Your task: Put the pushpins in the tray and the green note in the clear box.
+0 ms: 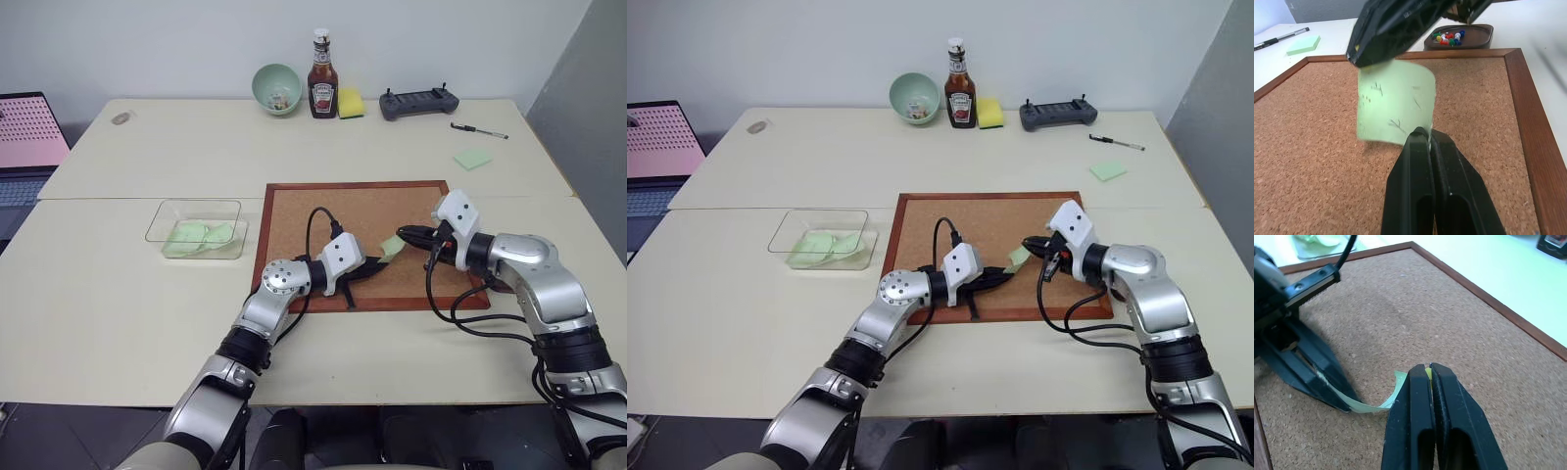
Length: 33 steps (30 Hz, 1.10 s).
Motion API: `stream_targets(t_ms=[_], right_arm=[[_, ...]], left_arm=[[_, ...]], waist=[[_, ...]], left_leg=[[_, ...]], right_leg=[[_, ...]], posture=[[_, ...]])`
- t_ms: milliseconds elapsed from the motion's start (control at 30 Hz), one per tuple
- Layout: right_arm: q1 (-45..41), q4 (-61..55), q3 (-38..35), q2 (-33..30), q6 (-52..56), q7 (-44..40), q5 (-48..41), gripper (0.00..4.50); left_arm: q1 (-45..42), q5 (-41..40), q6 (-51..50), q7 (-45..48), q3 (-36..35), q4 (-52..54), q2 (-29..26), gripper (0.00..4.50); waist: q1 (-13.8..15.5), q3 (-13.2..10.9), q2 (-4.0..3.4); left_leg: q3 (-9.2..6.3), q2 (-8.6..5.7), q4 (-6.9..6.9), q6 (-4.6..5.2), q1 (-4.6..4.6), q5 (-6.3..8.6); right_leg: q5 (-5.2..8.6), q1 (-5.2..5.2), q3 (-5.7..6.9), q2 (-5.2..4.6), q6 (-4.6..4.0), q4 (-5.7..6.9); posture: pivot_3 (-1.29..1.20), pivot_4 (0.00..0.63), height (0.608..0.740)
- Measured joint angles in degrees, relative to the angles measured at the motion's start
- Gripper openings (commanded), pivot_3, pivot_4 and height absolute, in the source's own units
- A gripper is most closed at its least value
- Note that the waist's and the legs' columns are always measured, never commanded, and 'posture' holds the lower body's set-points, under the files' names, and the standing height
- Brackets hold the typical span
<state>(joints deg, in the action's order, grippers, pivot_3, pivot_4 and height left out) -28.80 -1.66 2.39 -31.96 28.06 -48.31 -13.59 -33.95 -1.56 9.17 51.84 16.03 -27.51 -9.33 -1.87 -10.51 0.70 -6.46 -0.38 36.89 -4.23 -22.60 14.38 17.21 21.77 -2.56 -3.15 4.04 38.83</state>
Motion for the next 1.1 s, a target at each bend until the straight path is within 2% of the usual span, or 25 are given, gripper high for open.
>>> stream_targets(t_ms=[433,900,1100], right_arm=[[0.2,-3.9,-4.9,1.4,12.5,3.9,-8.7,0.0],[0.3,-7.1,-14.8,7.8,25.9,14.3,-21.1,0.0],[0.3,-7.4,-17.1,8.4,29.0,17.3,-24.4,0.0]], left_arm=[[0.1,0.6,1.5,-1.2,0.0,-0.4,0.1,0.08],[0.1,0.6,2.4,-1.1,0.0,-0.4,-0.5,0.08],[0.1,0.6,2.5,-1.3,-0.1,-0.4,-0.5,0.08]], waist=[[0.0,0.0,0.0],[0.0,0.0,-0.01],[0.0,0.0,-0.02]], left_leg=[[0.0,0.0,0.01,0.01,0.0,0.0],[0.0,-0.01,0.01,0.01,-0.03,0.0],[0.0,-0.01,0.01,0.01,-0.03,0.0]], right_leg=[[0.0,0.0,0.0,0.0,0.0,0.02],[0.0,0.03,-0.02,0.0,0.0,0.05],[0.0,0.03,-0.01,0.0,0.0,0.06]], posture=[[0.0,0.15,0.74],[0.0,0.15,0.74],[0.0,0.15,0.74]])
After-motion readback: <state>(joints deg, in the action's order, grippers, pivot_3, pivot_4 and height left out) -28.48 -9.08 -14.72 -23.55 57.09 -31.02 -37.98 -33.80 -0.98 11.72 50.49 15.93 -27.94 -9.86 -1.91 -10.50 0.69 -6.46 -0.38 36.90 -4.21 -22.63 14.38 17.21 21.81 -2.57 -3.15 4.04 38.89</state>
